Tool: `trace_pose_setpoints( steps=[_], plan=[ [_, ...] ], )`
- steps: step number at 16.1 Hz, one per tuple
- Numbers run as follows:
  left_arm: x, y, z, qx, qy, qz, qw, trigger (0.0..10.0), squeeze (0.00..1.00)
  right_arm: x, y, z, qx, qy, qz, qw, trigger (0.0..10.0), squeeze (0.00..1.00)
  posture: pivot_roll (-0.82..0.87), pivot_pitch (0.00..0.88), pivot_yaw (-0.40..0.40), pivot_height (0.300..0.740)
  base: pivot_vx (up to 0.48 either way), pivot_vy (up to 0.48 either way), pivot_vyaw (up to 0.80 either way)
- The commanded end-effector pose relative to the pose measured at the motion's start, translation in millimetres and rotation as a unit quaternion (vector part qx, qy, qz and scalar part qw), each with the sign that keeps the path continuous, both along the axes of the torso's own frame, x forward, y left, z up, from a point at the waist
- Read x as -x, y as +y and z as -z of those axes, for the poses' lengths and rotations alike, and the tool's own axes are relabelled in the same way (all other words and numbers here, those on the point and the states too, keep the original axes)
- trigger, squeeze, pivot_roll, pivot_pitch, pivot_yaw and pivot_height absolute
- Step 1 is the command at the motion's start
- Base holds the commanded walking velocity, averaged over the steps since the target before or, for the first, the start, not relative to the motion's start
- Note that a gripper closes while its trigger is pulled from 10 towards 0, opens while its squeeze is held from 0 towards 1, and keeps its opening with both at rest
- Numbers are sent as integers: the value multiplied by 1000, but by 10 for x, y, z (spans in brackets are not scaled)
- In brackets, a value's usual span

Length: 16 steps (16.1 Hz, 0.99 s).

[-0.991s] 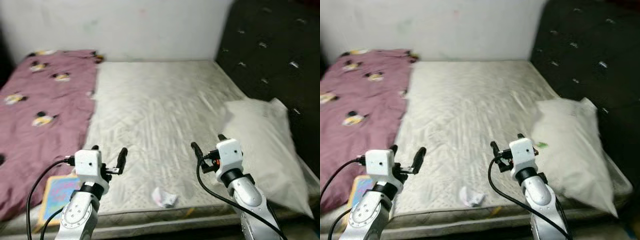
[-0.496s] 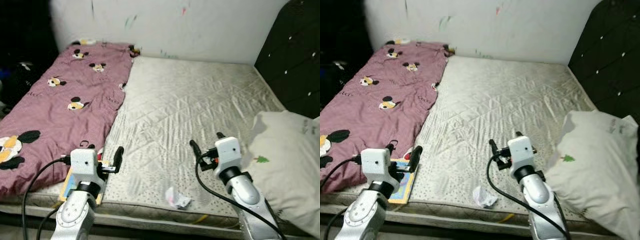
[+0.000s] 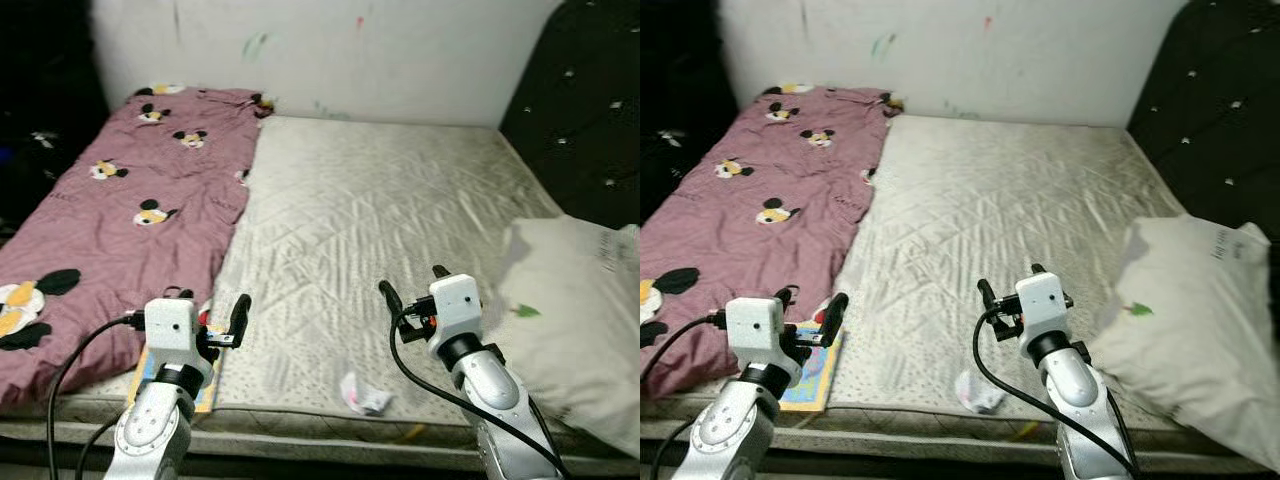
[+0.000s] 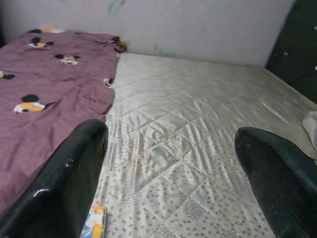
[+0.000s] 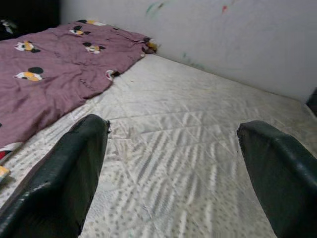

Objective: Clean up the room

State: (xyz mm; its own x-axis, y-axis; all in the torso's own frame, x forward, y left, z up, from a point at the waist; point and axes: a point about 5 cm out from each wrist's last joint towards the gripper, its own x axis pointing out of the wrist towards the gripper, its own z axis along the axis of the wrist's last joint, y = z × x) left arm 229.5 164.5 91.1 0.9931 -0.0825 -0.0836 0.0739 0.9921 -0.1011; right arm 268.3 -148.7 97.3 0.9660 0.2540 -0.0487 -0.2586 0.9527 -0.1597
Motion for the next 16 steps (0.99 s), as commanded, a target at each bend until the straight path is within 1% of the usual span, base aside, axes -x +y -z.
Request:
trace_pose_setpoints(
  steps=[1,2,3,5,8,10,12,16],
  plan=[
    [11,65,-3,-6,8,-17,1000,10000,0,5,-42,-19,-2,-4,7,1000,10000,0,-23,0,-45,740,0,0,0],
    [22,62,-5,18,4,5,1000,10000,0,8,-45,-18,-6,-2,10,1000,10000,0,-23,0,-45,740,0,0,0],
    [41,69,-8,21,2,10,1000,10000,0,13,-46,-16,-11,0,13,1000,10000,0,-23,0,-44,740,0,0,0],
    [60,58,-11,7,-1,6,1000,10000,0,31,-43,2,-31,12,17,999,10000,0,-20,0,-43,740,0,0,0],
    [78,69,-21,7,-2,-4,1000,10000,0,72,-56,32,-35,22,18,999,10000,0,-9,4,-46,740,0,0,0],
    [85,103,-12,8,1,-17,1000,10000,0,69,-56,34,-35,24,15,999,10000,0,-8,5,-49,740,0,0,0],
    [86,101,-18,-2,-1,-17,1000,10000,0,69,-48,31,-33,26,12,999,10000,0,-8,6,-49,740,0,0,0],
    [72,110,-22,3,-2,-27,1000,10000,0,59,-54,14,-32,26,10,999,10000,0,-14,20,-55,740,0,0,0]
  ],
)
